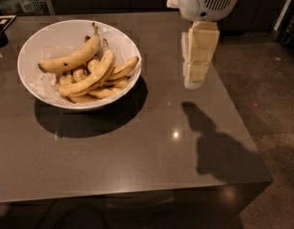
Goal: Pick banana from white bowl
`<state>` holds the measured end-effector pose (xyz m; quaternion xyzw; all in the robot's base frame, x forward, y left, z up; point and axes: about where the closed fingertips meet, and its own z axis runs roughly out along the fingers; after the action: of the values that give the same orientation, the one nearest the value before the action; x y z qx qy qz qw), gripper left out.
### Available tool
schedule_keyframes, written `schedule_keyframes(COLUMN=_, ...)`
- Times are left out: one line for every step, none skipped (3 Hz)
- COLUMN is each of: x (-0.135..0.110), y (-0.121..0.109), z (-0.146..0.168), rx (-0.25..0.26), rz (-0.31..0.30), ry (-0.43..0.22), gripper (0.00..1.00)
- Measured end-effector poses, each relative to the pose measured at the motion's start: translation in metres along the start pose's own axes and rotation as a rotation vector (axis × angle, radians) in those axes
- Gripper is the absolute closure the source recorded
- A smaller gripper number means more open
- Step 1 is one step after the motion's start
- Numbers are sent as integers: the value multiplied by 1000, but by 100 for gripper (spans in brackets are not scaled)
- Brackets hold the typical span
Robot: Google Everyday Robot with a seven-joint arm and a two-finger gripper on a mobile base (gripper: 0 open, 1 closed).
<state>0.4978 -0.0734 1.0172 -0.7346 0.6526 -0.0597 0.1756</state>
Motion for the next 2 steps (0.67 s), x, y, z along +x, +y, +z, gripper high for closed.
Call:
schedule_keyframes(x=-1, y=0, z=-1, rx=1, rz=-2, ry=-1, gripper=0)
schedule_keyframes(x=-35, y=-12, z=5, rx=26, rz=-96, ry=-48, gripper=0)
